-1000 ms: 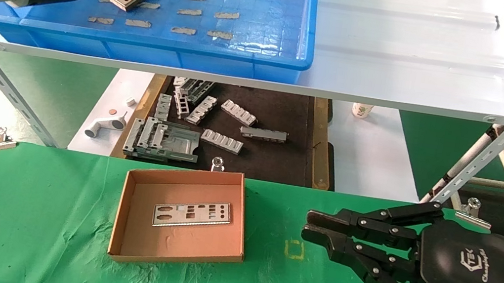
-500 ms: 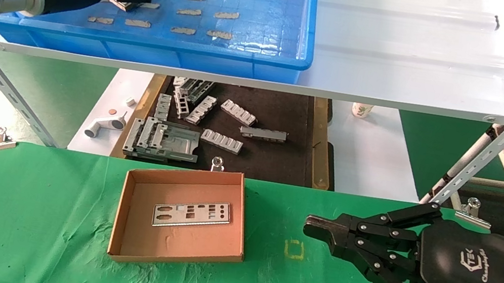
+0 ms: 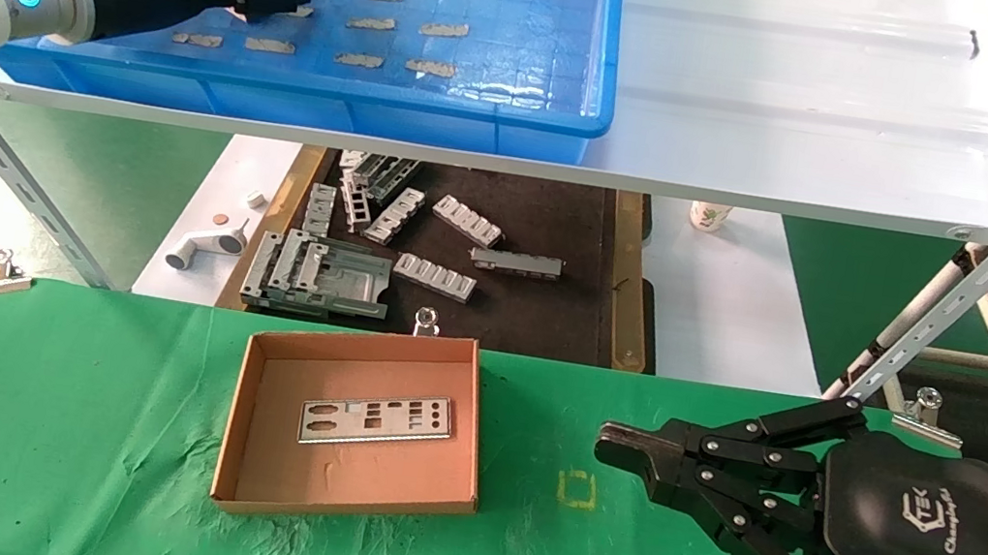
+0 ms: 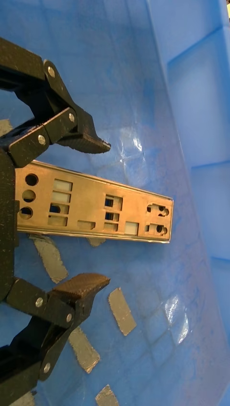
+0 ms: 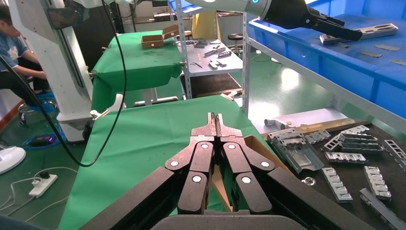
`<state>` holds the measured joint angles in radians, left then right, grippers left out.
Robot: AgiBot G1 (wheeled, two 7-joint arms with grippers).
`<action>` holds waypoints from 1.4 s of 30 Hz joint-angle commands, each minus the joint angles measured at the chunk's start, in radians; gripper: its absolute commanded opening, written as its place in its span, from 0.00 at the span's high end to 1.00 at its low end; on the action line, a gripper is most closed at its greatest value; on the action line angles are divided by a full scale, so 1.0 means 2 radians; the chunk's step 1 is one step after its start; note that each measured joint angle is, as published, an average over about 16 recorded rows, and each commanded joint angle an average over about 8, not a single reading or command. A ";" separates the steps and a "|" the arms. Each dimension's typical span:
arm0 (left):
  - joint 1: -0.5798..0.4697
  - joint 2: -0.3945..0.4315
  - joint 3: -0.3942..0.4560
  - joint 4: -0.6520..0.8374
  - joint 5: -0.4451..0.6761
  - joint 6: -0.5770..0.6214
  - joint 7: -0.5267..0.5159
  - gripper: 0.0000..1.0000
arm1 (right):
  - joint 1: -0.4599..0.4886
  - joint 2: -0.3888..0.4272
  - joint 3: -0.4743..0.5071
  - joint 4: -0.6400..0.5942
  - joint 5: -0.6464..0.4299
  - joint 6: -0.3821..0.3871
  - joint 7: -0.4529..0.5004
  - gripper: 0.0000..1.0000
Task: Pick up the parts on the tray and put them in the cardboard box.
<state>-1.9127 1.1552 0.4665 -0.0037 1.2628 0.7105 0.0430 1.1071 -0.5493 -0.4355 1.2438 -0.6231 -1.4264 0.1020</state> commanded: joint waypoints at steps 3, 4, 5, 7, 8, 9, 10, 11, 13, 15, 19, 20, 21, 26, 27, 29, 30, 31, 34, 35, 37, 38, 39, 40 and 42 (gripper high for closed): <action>0.001 0.000 -0.001 0.001 -0.001 -0.003 0.001 1.00 | 0.000 0.000 0.000 0.000 0.000 0.000 0.000 1.00; 0.001 0.000 -0.001 0.001 -0.002 -0.004 0.001 1.00 | 0.000 0.000 0.000 0.000 0.000 0.000 0.000 1.00; 0.001 0.000 -0.001 0.001 -0.002 -0.005 0.001 1.00 | 0.000 0.000 0.000 0.000 0.000 0.000 0.000 1.00; 0.001 0.000 -0.002 0.002 -0.002 -0.006 0.001 1.00 | 0.000 0.000 0.000 0.000 0.000 0.000 0.000 1.00; 0.001 0.000 -0.002 0.002 -0.002 -0.007 0.001 1.00 | 0.000 0.000 0.000 0.000 0.000 0.000 0.000 1.00; 0.002 0.000 -0.002 0.001 -0.003 -0.007 0.001 1.00 | 0.000 0.000 0.000 0.000 0.000 0.000 0.000 1.00; 0.002 0.000 -0.002 0.001 -0.003 -0.007 0.001 1.00 | 0.000 0.000 0.000 0.000 0.000 0.000 0.000 1.00; 0.002 0.000 -0.002 0.001 -0.003 -0.008 0.001 1.00 | 0.000 0.000 0.000 0.000 0.000 0.000 0.000 1.00; 0.001 0.000 -0.003 0.001 -0.004 -0.007 0.001 1.00 | 0.000 0.000 0.000 0.000 0.000 0.000 0.000 1.00; 0.001 -0.001 -0.003 0.001 -0.004 -0.007 0.002 1.00 | 0.000 0.000 0.000 0.000 0.000 0.000 0.000 1.00; 0.001 -0.002 -0.003 0.001 -0.004 -0.007 0.002 1.00 | 0.000 0.000 0.000 0.000 0.000 0.000 0.000 1.00; 0.001 -0.002 -0.003 0.001 -0.004 -0.007 0.002 1.00 | 0.000 0.000 0.000 0.000 0.000 0.000 0.000 1.00; 0.000 -0.002 -0.003 0.001 -0.004 -0.007 0.002 1.00 | 0.000 0.000 0.000 0.000 0.000 0.000 0.000 1.00; 0.000 -0.002 -0.003 0.000 -0.005 -0.006 0.003 1.00 | 0.000 0.000 0.000 0.000 0.000 0.000 0.000 1.00; 0.000 -0.002 -0.003 0.000 -0.005 -0.006 0.003 1.00 | 0.000 0.000 0.000 0.000 0.000 0.000 0.000 1.00; -0.001 -0.003 -0.004 0.000 -0.005 -0.006 0.004 1.00 | 0.000 0.000 0.000 0.000 0.000 0.000 0.000 1.00; -0.001 -0.003 -0.004 0.000 -0.005 -0.006 0.004 1.00 | 0.000 0.000 0.000 0.000 0.000 0.000 0.000 1.00; -0.001 -0.003 -0.004 0.000 -0.005 -0.005 0.004 1.00 | 0.000 0.000 0.000 0.000 0.000 0.000 0.000 1.00; -0.002 -0.003 -0.004 0.000 -0.006 -0.005 0.004 1.00 | 0.000 0.000 0.000 0.000 0.000 0.000 0.000 1.00; -0.002 -0.003 -0.004 0.000 -0.006 -0.006 0.004 1.00 | 0.000 0.000 0.000 0.000 0.000 0.000 0.000 1.00; -0.003 -0.003 -0.005 0.000 -0.007 -0.006 0.004 1.00 | 0.000 0.000 0.000 0.000 0.000 0.000 0.000 1.00; -0.003 -0.003 -0.005 0.000 -0.007 -0.007 0.005 1.00 | 0.000 0.000 0.000 0.000 0.000 0.000 0.000 1.00; -0.003 -0.003 -0.005 0.000 -0.007 -0.007 0.005 1.00 | 0.000 0.000 0.000 0.000 0.000 0.000 0.000 1.00; -0.004 -0.003 -0.006 0.000 -0.008 -0.007 0.005 1.00 | 0.000 0.000 0.000 0.000 0.000 0.000 0.000 1.00; -0.005 -0.003 -0.006 -0.001 -0.008 -0.007 0.005 1.00 | 0.000 0.000 0.000 0.000 0.000 0.000 0.000 1.00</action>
<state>-1.9243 1.1452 0.4543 -0.0086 1.2459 0.7061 0.0558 1.1071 -0.5493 -0.4355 1.2438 -0.6231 -1.4264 0.1020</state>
